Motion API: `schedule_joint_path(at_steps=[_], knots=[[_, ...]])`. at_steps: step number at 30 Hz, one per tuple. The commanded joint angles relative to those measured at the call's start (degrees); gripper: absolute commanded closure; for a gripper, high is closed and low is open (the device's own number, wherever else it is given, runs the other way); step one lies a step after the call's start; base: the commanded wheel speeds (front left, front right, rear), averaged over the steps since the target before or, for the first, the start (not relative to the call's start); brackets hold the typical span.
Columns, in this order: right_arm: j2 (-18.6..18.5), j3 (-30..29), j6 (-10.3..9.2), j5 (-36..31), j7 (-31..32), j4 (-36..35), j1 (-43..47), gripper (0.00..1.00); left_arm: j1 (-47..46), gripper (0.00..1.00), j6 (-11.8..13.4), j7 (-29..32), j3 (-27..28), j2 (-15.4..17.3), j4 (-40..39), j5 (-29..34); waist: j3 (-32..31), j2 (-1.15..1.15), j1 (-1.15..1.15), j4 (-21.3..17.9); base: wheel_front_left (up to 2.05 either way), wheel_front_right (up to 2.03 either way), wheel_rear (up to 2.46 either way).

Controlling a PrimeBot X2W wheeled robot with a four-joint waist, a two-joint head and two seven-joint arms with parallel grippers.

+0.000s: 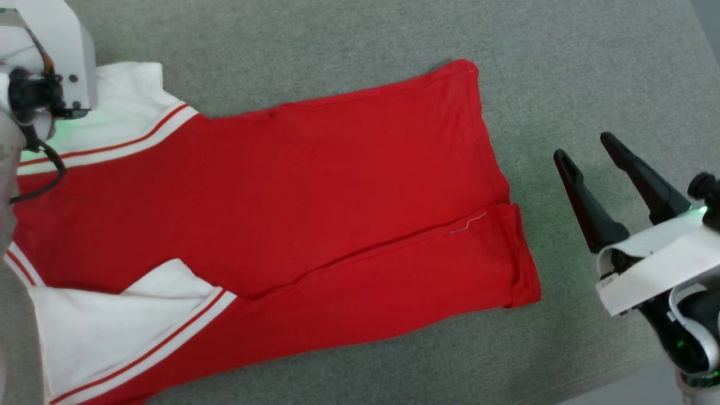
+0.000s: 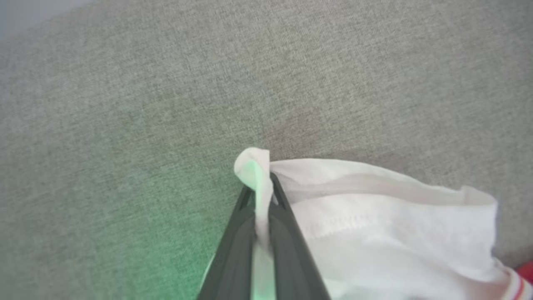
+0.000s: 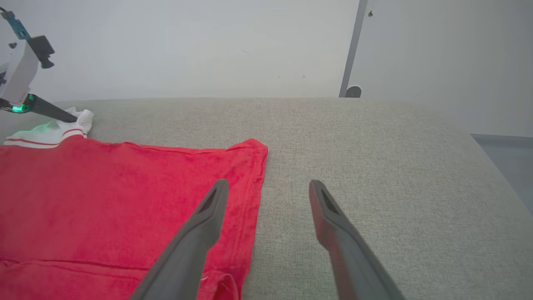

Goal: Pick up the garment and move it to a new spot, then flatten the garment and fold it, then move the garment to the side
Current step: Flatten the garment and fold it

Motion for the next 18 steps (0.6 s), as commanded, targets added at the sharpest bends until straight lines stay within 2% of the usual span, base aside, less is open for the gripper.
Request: schedule_joint_path(at_steps=[1, 4, 9, 15, 18], knots=[[0.2, -0.5, -0.06, 1.6, 1.8, -0.4, -1.3, 0.0, 3.7, 1.0, -0.2, 2.1, -1.3, -0.7, 1.8, 0.0, -0.1, 0.0, 0.0, 0.2, 0.0, 0.0, 0.0], [-0.4, -0.2, -0.06, 2.3, 5.4, -0.5, -2.8, 0.0, 3.2, 1.0, -0.4, 2.7, -1.4, -1.2, 2.1, -0.1, -0.1, 0.0, 0.0, 0.5, 0.0, 0.0, 0.0], [-1.6, 0.9, -0.06, 5.6, 15.2, 1.6, -7.3, 0.0, 1.9, 1.0, -0.6, 2.5, -1.5, -1.7, 2.3, -0.1, -0.1, 0.0, 0.0, 0.9, 0.0, 0.0, 0.0], [-1.2, 1.9, -0.05, 7.9, 27.6, 9.0, -17.6, 0.0, 0.6, 1.0, -0.8, 1.7, -1.6, -3.2, 2.4, -0.1, 0.7, 0.0, 0.0, 1.9, 0.0, 0.0, 0.0], [-0.5, 2.6, -0.05, 8.2, 30.7, 12.6, -21.5, 0.0, 0.2, 1.0, -0.8, 1.5, -1.6, -3.8, 2.6, -0.1, 1.1, 0.0, 0.0, 2.4, 0.0, 0.0, 0.0]])
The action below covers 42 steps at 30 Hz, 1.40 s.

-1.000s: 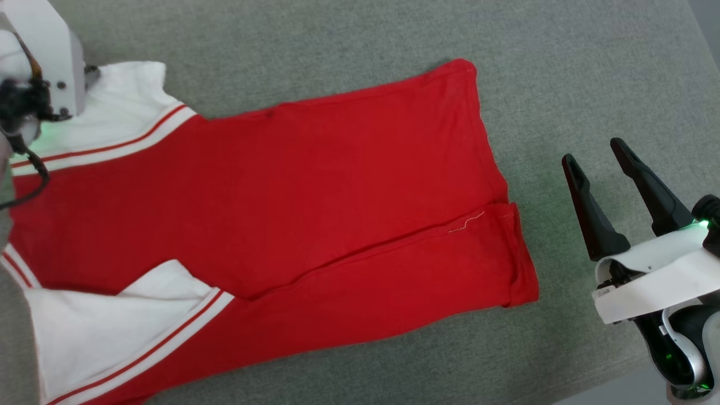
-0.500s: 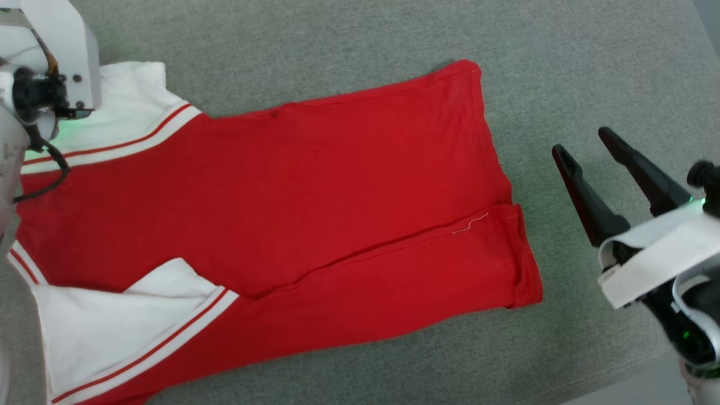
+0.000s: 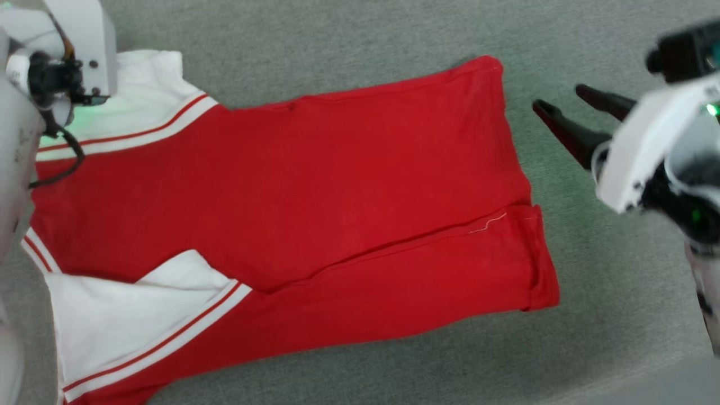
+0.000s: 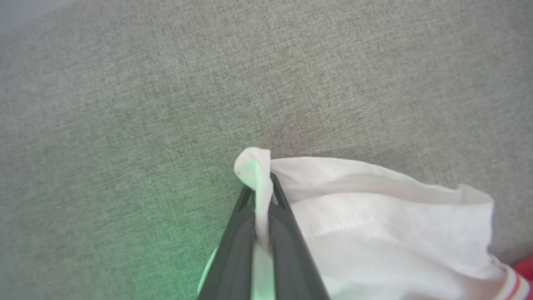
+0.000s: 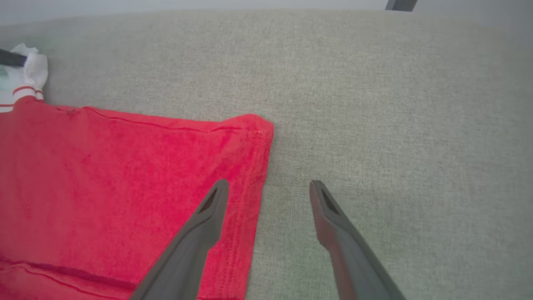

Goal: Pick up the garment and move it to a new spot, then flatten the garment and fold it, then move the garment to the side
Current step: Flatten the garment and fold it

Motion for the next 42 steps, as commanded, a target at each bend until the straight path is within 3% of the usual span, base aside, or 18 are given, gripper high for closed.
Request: schedule_joint_path(at_steps=[1, 8, 16, 17, 18, 19, 27, 42], knots=[[0.6, 0.7, -0.04, 0.2, 1.0, 1.5, -2.1, 0.0, 2.5, 1.0, -0.3, 0.5, -0.7, -0.9, 1.0, 0.0, 0.6, 0.0, 0.0, 0.6, 0.0, 0.0, 0.0], [2.6, 3.7, -0.04, 0.7, 5.6, 17.4, -14.2, 0.0, 1.1, 1.0, -0.5, -0.5, -0.7, -2.9, 1.7, -0.3, 2.1, 0.0, 0.0, 2.6, 0.0, 0.0, 0.0], [5.1, 7.4, -0.04, 2.6, 9.4, 32.8, -22.1, 0.0, 0.2, 1.0, -1.0, -1.7, -1.2, -4.5, 2.7, -0.2, 3.5, 0.0, 0.0, 4.6, 0.0, 0.0, 0.0], [5.5, 8.0, -0.04, 2.7, 10.3, 34.5, -22.4, 0.09, 0.2, 1.0, -1.2, -1.8, -1.2, -4.6, 2.9, -0.2, 3.6, 0.0, 0.0, 4.8, 0.0, 0.0, 0.0], [5.8, 8.7, -0.04, 2.9, 10.9, 35.8, -22.8, 0.67, 0.1, 1.0, -1.2, -1.9, -1.2, -4.8, 3.1, -0.3, 3.6, 0.0, 0.0, 4.9, 0.0, 0.0, 0.0], [5.8, 9.2, -0.04, 3.3, 11.2, 36.8, -23.3, 1.0, 0.2, 1.0, -1.3, -2.1, -1.2, -4.9, 3.2, -0.4, 3.7, 0.0, 0.0, 5.1, 0.0, 0.0, 0.0], [3.6, 12.0, -0.06, 4.0, 8.3, 41.0, -26.1, 1.0, -0.4, 1.0, -1.8, -5.9, 0.4, -5.2, 3.9, -2.0, 1.7, 0.0, 0.0, 7.2, 0.0, 0.0, 0.0], [-5.2, 20.4, -0.05, 9.8, -2.2, 37.0, -21.0, 1.0, 1.0, 1.0, -2.4, -10.6, 0.7, -6.4, 0.0, -4.5, -9.9, 0.0, 0.0, 12.2, 0.0, 0.0, 0.0]])
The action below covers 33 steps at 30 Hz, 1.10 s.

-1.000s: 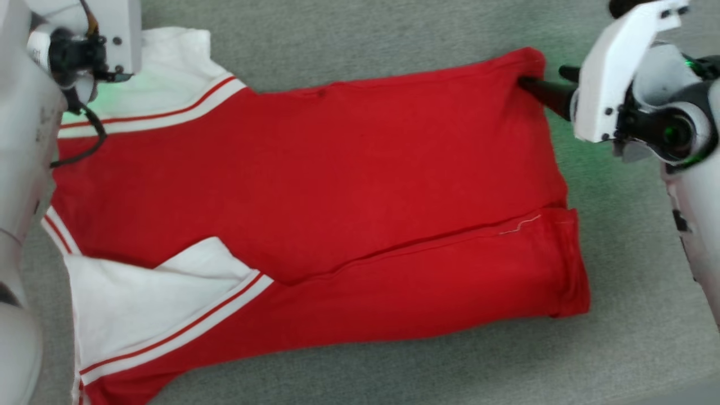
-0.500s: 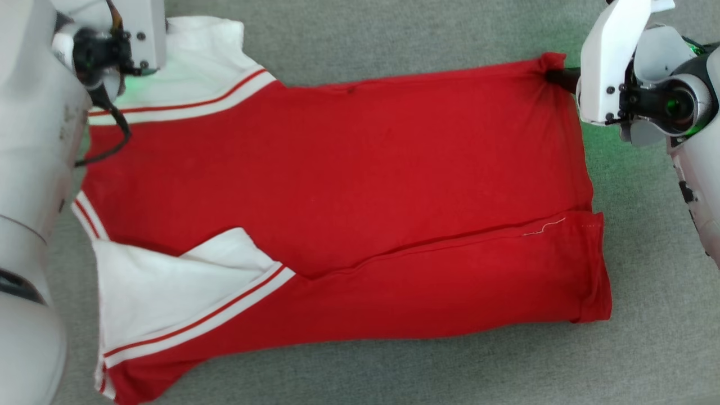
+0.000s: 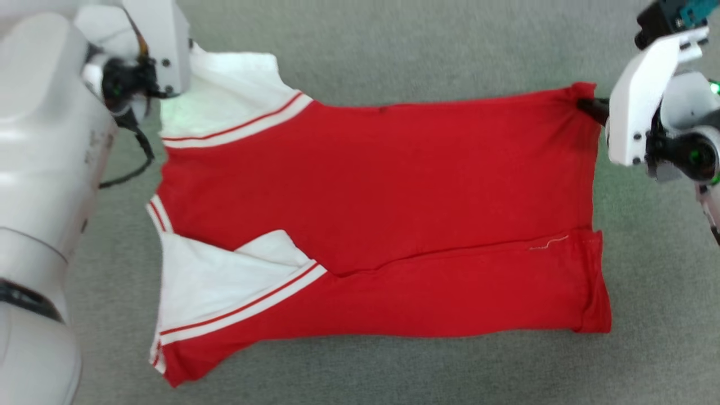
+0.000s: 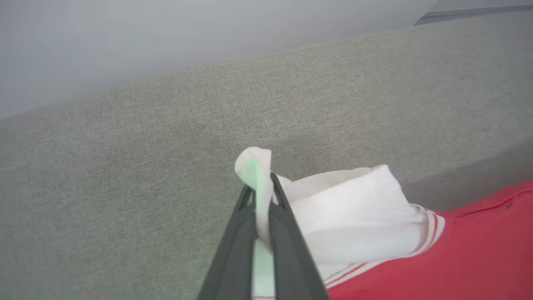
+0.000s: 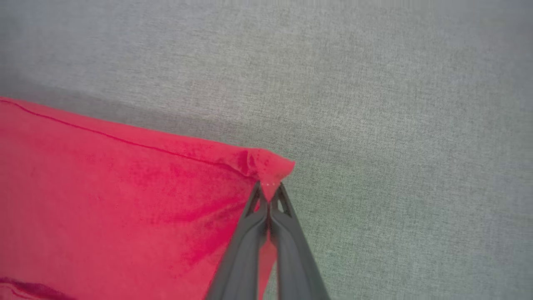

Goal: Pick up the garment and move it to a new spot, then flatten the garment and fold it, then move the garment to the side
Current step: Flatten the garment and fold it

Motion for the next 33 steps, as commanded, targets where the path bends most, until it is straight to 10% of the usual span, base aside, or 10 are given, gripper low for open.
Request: schedule_joint_path(at_steps=[1, 17, 33], knots=[[-1.2, 1.3, -0.06, 0.8, -1.1, -0.9, 1.7, 1.0, 1.5, 1.0, -0.2, -0.3, -0.5, 0.3, -1.1, -0.3, -4.6, 0.0, 0.0, 2.5, 0.0, 0.0, 0.0], [-12.1, 7.6, -0.06, 7.4, -6.7, -12.2, 15.9, 1.0, 14.7, 1.0, 0.4, 0.1, -5.2, 6.7, -18.1, -2.1, -14.7, 0.0, 0.0, 6.9, 0.0, 0.0, 0.0], [-13.0, 1.5, -0.06, 8.9, -4.9, -17.6, 33.3, 1.0, 34.1, 1.0, 12.0, 4.7, -7.3, 15.3, -42.0, -6.7, -17.5, 0.0, 0.0, 7.9, 0.0, 0.0, 0.0]])
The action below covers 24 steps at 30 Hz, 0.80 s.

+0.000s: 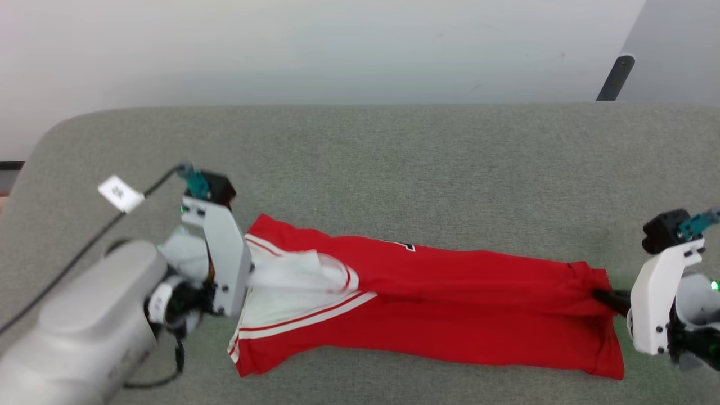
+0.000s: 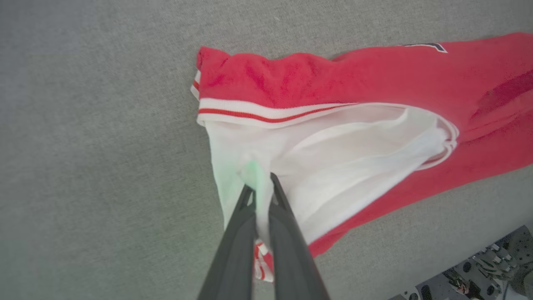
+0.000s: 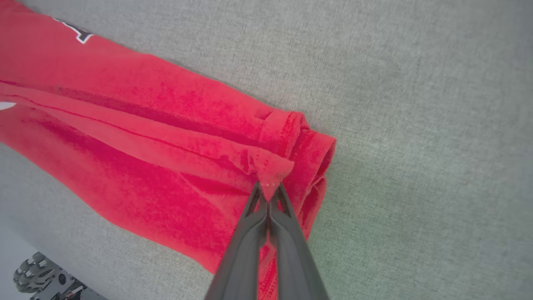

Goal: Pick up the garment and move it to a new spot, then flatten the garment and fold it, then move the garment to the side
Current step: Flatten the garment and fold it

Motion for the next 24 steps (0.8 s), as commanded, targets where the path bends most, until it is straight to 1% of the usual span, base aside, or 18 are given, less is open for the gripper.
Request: schedule_joint_path(at_steps=[1, 4, 8, 9, 10, 11, 12, 13, 14, 15, 16, 17, 18, 19, 22, 23, 24], knots=[[0.8, -1.2, -0.06, -0.7, 0.4, 0.2, 1.7, 1.0, 2.2, 1.0, 0.9, 0.3, -0.2, 0.3, -1.2, -0.9, 0.0, 0.0, 0.0, -0.2, 0.0, 0.0, 0.0], [1.8, -2.4, -0.06, -1.5, 0.8, 0.4, 3.4, 1.0, 4.3, 1.0, 1.9, 0.6, -0.4, 0.2, -1.7, -1.9, -0.2, 0.0, 0.0, -0.5, 0.0, 0.0, 0.0], [3.4, -3.3, -0.06, -2.6, 1.5, 0.5, 4.5, 1.0, 5.9, 1.0, 1.9, 0.7, -0.6, -0.5, -0.3, -3.1, -0.5, 0.0, 0.0, -1.0, 0.0, 0.0, 0.0], [3.7, -3.6, -0.06, -2.9, 1.8, 0.5, 4.7, 0.95, 6.0, 1.0, 1.6, 0.7, -0.6, -0.7, 0.2, -3.2, -0.6, 0.0, 0.0, -1.1, 0.0, 0.0, 0.0], [4.0, -3.9, -0.06, -3.1, 2.1, 0.6, 4.9, 0.78, 6.0, 1.0, 1.4, 0.5, -0.7, -0.9, 0.9, -3.2, -0.7, 0.0, 0.0, -1.2, 0.0, 0.0, 0.0], [4.2, -4.3, -0.06, -3.3, 2.6, 0.7, 4.9, 0.57, 5.9, 1.0, 0.9, 0.5, -0.8, -1.1, 1.3, -3.2, -0.9, 0.0, 0.0, -1.2, 0.0, 0.0, 0.0], [4.3, -4.5, -0.06, -3.6, 3.1, 0.5, 4.8, 0.1, 5.6, 0.87, 0.6, 0.3, -0.8, -1.5, 1.8, -3.1, -1.1, 0.0, 0.0, -1.3, 0.0, 0.0, 0.0], [4.5, -5.0, -0.06, -3.9, 3.5, 0.3, 4.7, 0.0, 5.3, 0.67, 0.3, 0.1, -0.7, -1.7, 2.3, -3.1, -1.3, 0.0, 0.0, -1.3, 0.0, 0.0, 0.0], [4.6, -5.5, -0.06, -4.1, 3.9, 0.2, 4.7, 0.0, 4.9, 0.49, -0.3, 0.4, -0.8, -2.0, 2.8, -3.1, -1.6, 0.0, 0.0, -1.2, 0.0, 0.0, 0.0], [4.6, -5.9, -0.06, -4.6, 4.4, 0.2, 4.9, 0.0, 4.5, 0.35, -0.6, 0.5, -0.9, -2.2, 3.2, -3.0, -1.9, 0.0, 0.0, -1.2, 0.0, 0.0, 0.0], [4.6, -6.2, -0.06, -5.0, 4.6, -0.4, 5.0, 0.0, 4.0, 0.23, -0.9, 0.6, -1.1, -2.4, 3.6, -2.6, -2.2, 0.0, 0.0, -1.1, 0.0, 0.0, 0.0], [4.9, -6.8, -0.06, -5.1, 4.8, -0.7, 5.1, 0.0, 3.9, 0.16, -1.1, 0.9, -1.2, -2.7, 4.1, -2.7, -2.6, 0.0, 0.0, -1.1, 0.0, 0.0, 0.0], [4.9, -6.8, -0.06, -5.1, 4.8, -0.7, 5.1, 0.0, 3.9, 0.16, -1.1, 0.9, -1.2, -2.7, 4.1, -2.7, -2.6, 0.0, 0.0, -1.1, 0.0, 0.0, 0.0], [5.1, -7.2, -0.06, -5.2, 5.2, -1.0, 5.3, 0.0, 3.7, 0.14, -1.3, 1.0, -1.3, -3.0, 4.4, -2.6, -2.9, 0.0, 0.0, -1.1, 0.0, 0.0, 0.0], [5.5, -8.9, -0.06, -6.0, 5.9, -2.3, 6.0, 0.0, 3.3, 0.02, -1.9, 1.1, -1.5, -3.5, 5.1, -2.5, -4.2, 0.0, 0.0, -1.0, 0.0, 0.0, 0.0], [5.8, -9.6, -0.06, -6.1, 6.3, -2.8, 6.4, 0.0, 3.4, 0.0, -2.2, 0.8, -1.2, -3.7, 5.3, -2.9, -4.6, 0.0, 0.0, -1.0, 0.0, 0.0, 0.0], [6.1, -10.2, -0.06, -6.4, 6.6, -3.4, 6.8, 0.0, 3.6, 0.0, -2.2, 0.7, -1.1, -3.7, 5.4, -3.1, -5.1, 0.0, 0.0, -1.0, 0.0, 0.0, 0.0]])
